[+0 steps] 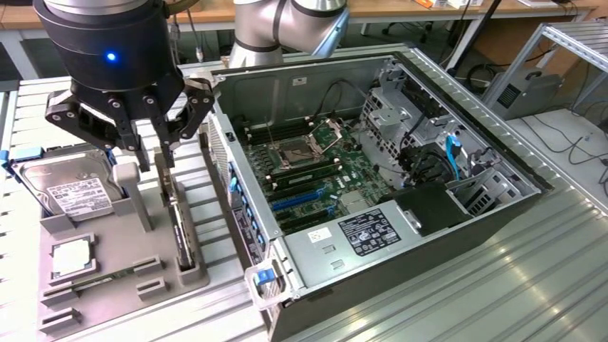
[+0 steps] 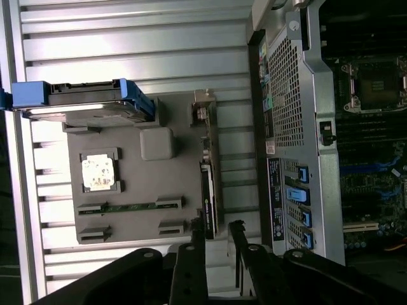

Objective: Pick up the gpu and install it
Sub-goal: 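Pick up the gpu and move the gpu toward the slot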

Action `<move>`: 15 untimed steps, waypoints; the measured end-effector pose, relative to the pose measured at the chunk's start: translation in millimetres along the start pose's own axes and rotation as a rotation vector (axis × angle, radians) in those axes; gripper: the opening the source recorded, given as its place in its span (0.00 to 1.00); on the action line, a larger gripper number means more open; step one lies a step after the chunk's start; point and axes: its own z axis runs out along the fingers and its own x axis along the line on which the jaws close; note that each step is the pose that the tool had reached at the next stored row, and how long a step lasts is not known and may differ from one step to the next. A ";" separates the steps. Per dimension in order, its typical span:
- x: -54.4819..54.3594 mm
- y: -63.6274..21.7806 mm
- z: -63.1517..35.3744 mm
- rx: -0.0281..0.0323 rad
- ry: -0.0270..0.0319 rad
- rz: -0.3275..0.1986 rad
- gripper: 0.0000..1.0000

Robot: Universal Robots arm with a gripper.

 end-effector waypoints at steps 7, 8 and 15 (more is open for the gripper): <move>0.0 0.0 0.0 0.0000 0.0000 0.000 0.48; 0.0 0.0 0.0 0.0000 0.0000 0.000 0.48; 0.0 0.0 0.7 -0.0001 0.0000 0.000 0.48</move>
